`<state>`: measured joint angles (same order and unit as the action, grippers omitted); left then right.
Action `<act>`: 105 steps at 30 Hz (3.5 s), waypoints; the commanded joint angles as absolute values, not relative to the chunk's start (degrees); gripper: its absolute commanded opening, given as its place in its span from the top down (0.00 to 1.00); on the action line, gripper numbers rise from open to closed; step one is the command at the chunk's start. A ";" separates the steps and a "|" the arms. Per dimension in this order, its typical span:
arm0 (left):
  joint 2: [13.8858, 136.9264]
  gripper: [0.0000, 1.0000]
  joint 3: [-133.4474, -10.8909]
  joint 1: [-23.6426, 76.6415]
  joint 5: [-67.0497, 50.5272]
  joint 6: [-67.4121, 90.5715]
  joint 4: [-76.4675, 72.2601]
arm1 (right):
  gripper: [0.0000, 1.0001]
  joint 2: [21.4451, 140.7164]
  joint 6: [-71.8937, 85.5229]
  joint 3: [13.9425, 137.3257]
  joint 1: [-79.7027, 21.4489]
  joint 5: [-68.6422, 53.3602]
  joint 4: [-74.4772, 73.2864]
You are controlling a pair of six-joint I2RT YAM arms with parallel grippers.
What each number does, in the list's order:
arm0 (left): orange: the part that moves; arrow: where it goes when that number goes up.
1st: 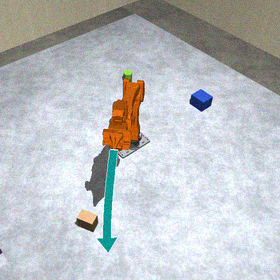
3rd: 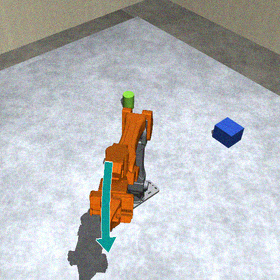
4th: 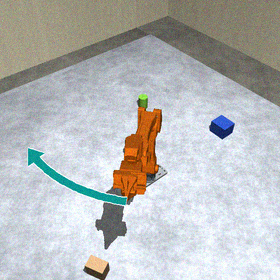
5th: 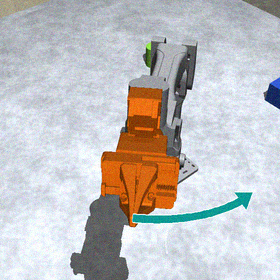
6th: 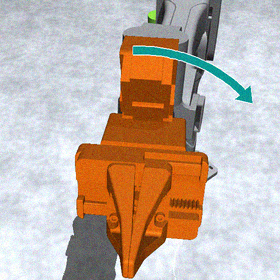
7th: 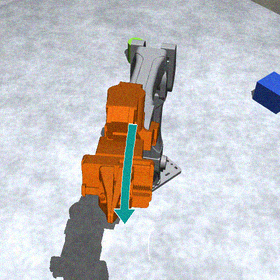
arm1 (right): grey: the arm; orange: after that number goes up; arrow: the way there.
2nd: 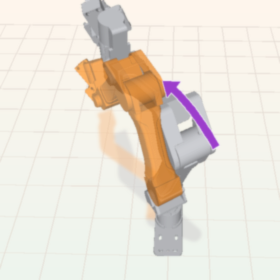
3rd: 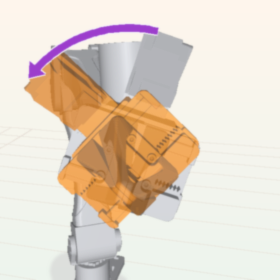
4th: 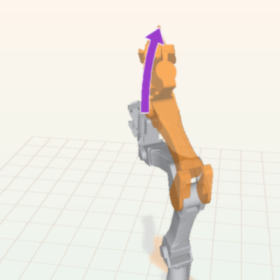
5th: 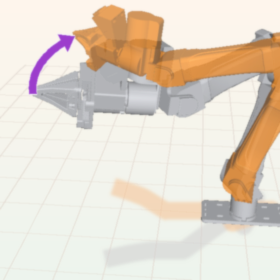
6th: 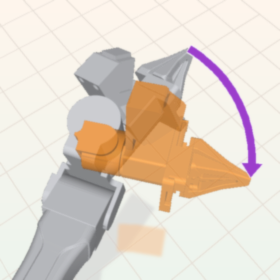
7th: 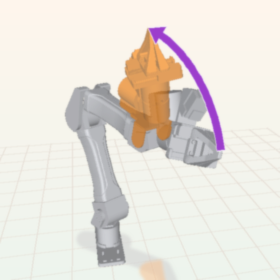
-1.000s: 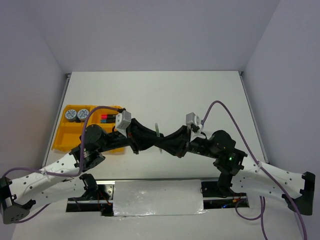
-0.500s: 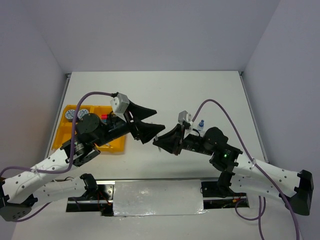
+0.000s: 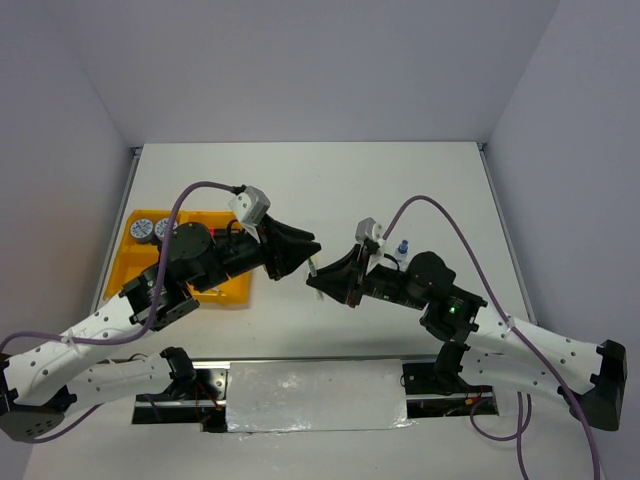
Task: Sort the stationery into containers
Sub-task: Close the pen cap on the pen, then place the pen in the storage box, then pick up the pen from the center of the board.
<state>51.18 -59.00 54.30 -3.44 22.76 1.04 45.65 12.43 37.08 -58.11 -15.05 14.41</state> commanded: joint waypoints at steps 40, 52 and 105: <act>52.65 0.59 -62.08 61.09 29.10 39.46 27.63 | 1.00 60.46 10.72 58.84 -46.67 -22.66 13.70; 49.75 0.01 -93.69 58.36 62.92 39.64 41.21 | 1.00 84.44 9.50 67.46 -49.21 -24.18 13.82; 47.81 0.01 -57.22 58.27 41.84 35.07 38.76 | 0.44 98.43 31.55 66.18 -48.52 21.27 -24.09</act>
